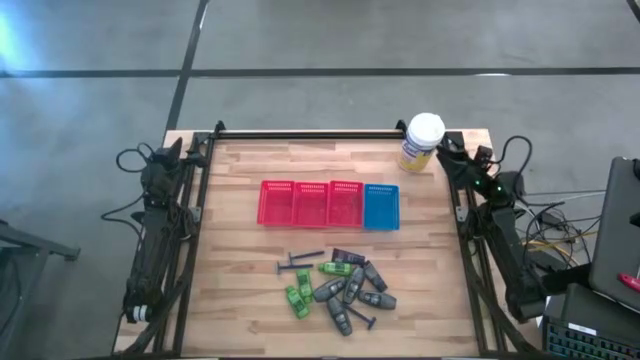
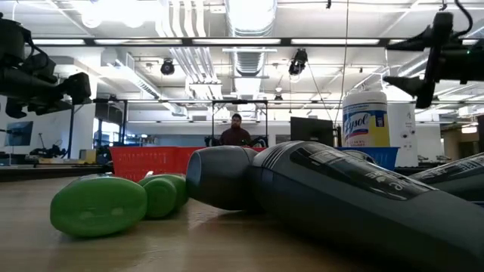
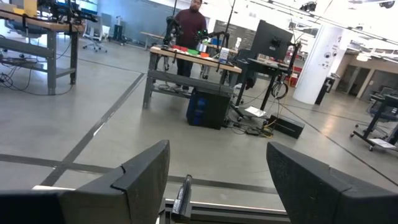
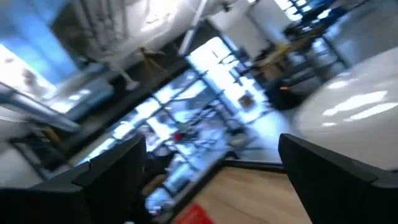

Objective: Pick & Place Travel size toiletries
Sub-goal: Put the dark blue shave cream into the blue bin

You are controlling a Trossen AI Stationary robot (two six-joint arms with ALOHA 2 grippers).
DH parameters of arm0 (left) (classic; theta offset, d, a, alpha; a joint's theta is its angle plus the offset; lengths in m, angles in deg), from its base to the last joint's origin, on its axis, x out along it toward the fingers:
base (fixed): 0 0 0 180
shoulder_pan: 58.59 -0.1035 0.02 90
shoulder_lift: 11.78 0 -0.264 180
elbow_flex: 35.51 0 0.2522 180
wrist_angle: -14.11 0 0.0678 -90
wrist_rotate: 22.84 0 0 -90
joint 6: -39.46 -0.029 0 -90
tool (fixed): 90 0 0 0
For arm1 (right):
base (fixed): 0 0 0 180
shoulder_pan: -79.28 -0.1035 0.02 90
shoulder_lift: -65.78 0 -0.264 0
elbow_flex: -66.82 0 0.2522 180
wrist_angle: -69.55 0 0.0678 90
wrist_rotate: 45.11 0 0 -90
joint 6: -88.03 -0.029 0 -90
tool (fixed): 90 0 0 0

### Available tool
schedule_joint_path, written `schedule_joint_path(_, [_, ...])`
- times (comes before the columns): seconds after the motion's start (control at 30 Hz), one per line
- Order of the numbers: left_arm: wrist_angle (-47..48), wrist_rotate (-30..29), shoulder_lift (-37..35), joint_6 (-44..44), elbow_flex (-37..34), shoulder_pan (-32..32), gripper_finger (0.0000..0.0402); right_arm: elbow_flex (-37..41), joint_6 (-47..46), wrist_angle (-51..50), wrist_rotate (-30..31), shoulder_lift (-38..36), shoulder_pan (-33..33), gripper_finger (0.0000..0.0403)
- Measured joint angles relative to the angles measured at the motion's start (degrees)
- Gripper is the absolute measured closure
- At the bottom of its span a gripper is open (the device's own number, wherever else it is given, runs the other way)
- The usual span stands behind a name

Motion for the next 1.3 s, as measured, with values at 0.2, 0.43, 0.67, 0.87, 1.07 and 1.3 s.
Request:
schedule_joint_path(0.2, [-0.03,0.0,-0.01,0.0,0.0,0.01,0.0129,0.0,-6.68,7.65,3.41,0.02,-5.58,0.0039])
schedule_joint_path(0.43, [-2.43,3.25,-0.02,24.19,0.0,0.02,0.0129,0.0,-4.4,16.95,18.6,0.93,-13.78,0.0039])
schedule_joint_path(0.67, [-2.84,3.83,0.48,49.55,0.0,0.04,0.0129,-7.16,0.86,18.21,14.39,8.18,-18.6,0.0039])
schedule_joint_path(0.87, [-4.3,12.94,0.53,49.97,-0.01,0.07,0.0129,-18.46,4.76,11.81,3.47,23.22,-26.21,0.0039])
schedule_joint_path(1.07, [-4.27,14.19,0.51,49.96,-0.02,0.09,0.0129,-28.32,11.66,-10.53,-3.76,37.55,-40.33,0.0039])
schedule_joint_path(1.3, [-4.14,21.66,0.51,50.06,-0.02,0.09,0.0129,-35.74,17.78,-34.86,-2.11,46.33,-55.22,0.0039])
